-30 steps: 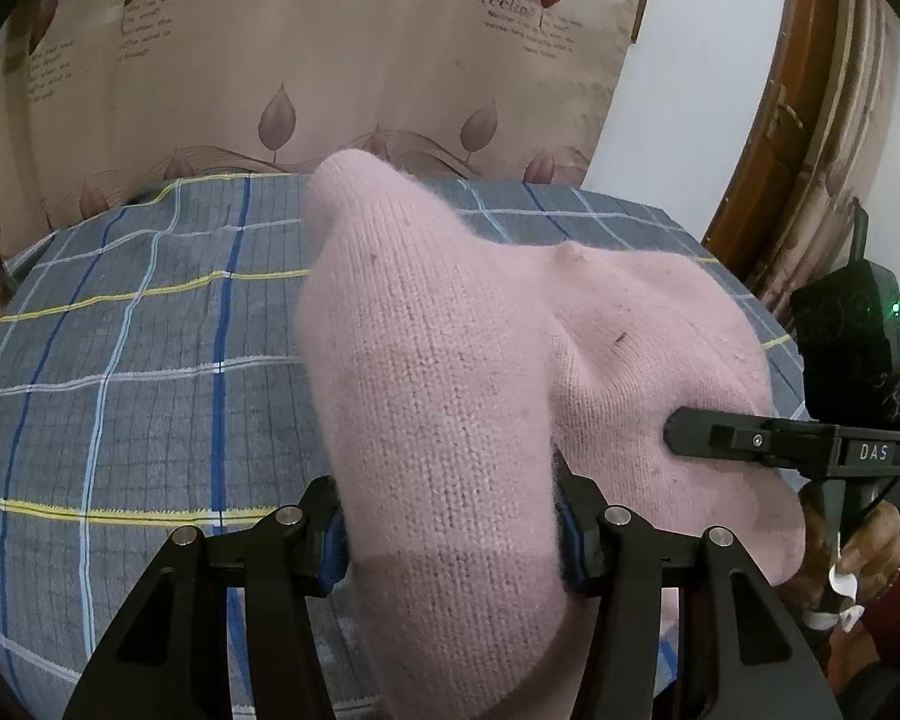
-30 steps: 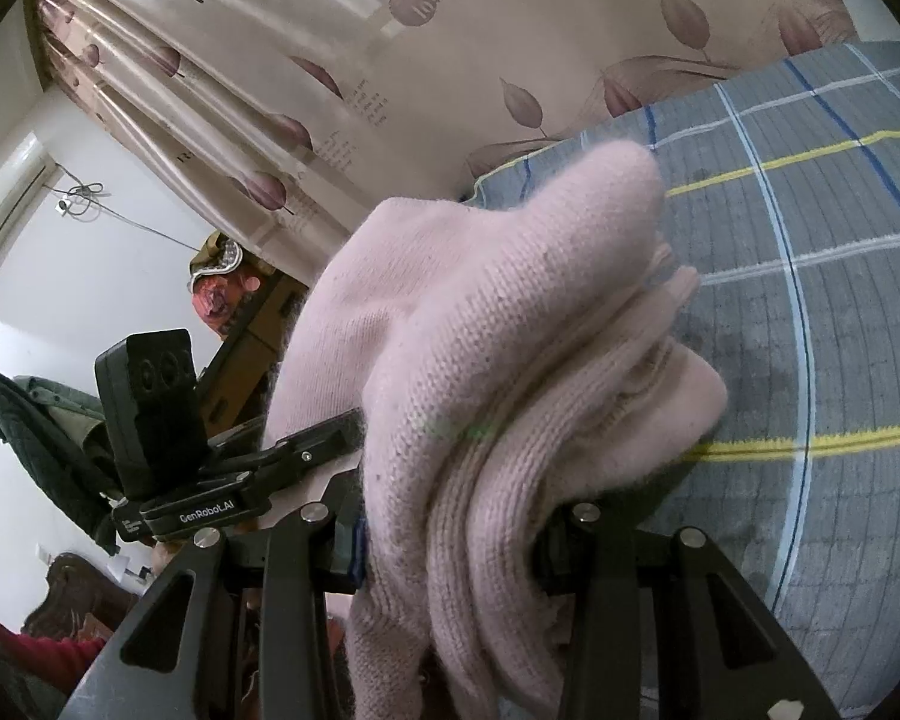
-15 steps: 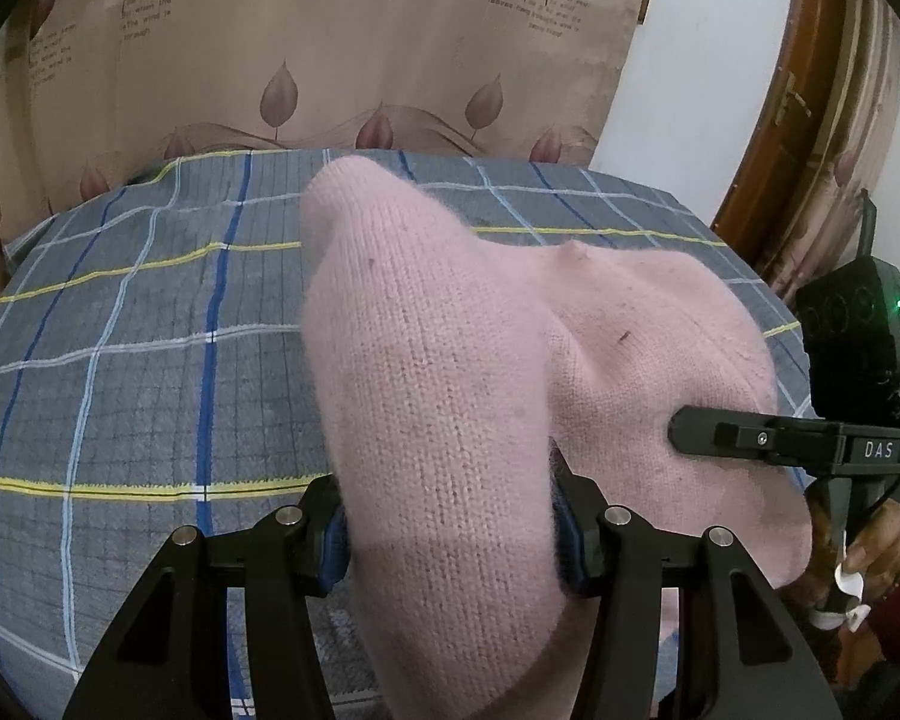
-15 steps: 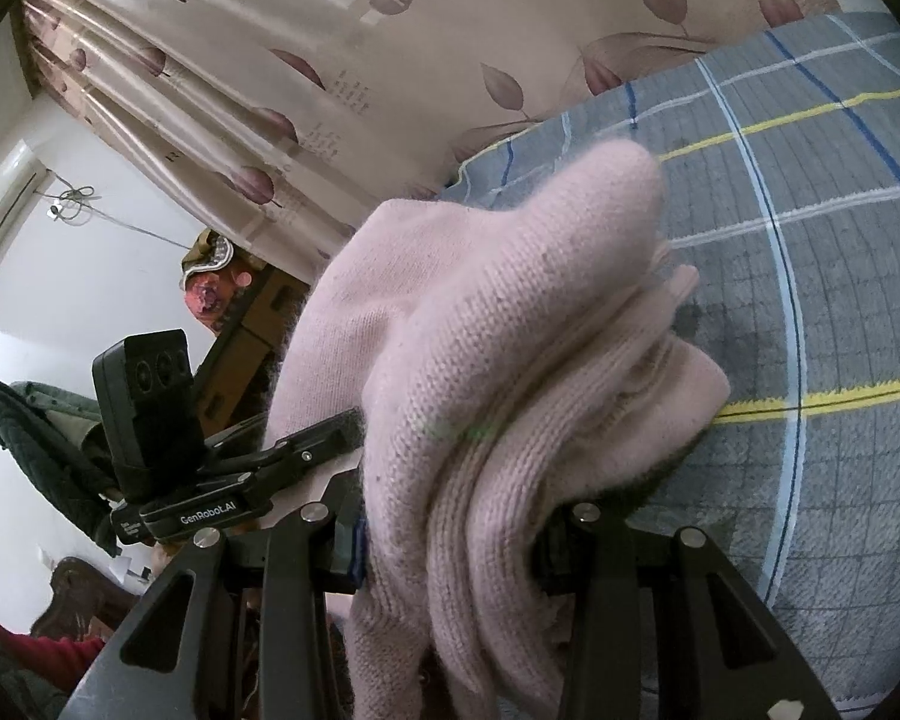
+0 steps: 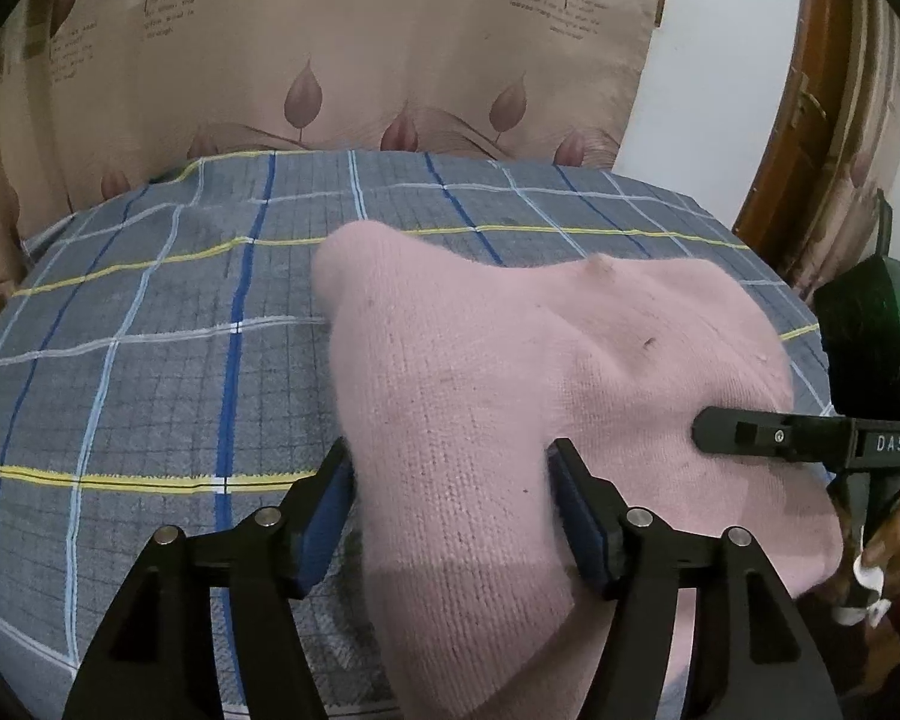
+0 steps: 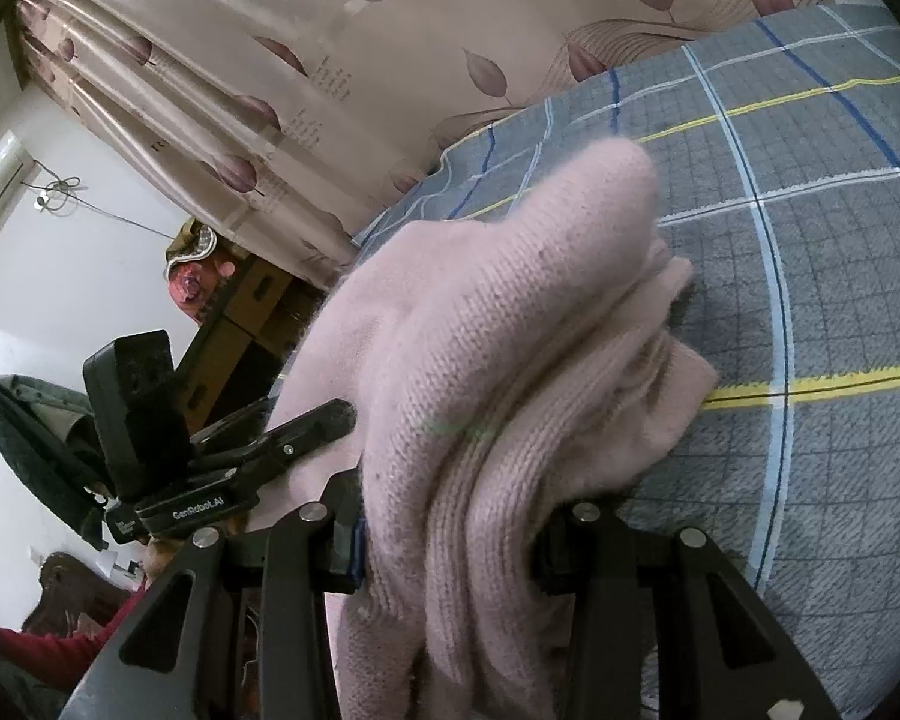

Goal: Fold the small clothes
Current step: 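Open the left gripper and release the bundle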

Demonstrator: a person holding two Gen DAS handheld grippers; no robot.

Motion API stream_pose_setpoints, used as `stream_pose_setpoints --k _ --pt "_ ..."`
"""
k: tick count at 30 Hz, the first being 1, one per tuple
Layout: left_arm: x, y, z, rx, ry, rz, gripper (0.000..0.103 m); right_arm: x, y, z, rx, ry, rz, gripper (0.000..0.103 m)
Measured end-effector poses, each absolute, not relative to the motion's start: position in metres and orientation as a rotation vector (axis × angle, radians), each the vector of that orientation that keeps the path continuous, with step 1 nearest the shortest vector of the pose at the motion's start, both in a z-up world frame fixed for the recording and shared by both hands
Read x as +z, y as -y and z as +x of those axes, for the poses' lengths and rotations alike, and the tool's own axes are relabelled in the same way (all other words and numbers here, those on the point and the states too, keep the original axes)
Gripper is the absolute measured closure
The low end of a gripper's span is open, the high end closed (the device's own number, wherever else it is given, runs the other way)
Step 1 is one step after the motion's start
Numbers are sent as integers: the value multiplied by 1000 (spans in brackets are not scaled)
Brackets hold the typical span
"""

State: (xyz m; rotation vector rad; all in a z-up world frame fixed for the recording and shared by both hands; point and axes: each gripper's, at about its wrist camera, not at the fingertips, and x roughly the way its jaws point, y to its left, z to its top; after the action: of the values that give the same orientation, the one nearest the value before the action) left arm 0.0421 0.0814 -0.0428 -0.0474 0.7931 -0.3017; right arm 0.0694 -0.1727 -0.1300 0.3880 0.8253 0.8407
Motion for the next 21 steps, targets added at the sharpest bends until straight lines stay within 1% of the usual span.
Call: stream_pose_setpoints --k 6,8,14,21 --pt "-46 -82 42 -297 -795 -59 35 -133 175 73 838 -837 391 65" --pt "-47 -82 42 -290 -796 -62 32 -133 174 75 835 -841 382 64" --pt "-50 -83 40 -263 -794 -72 22 -135 173 81 803 -866 335 58" --pt "-53 -81 36 -238 -776 -63 17 -137 173 79 778 -861 314 55"
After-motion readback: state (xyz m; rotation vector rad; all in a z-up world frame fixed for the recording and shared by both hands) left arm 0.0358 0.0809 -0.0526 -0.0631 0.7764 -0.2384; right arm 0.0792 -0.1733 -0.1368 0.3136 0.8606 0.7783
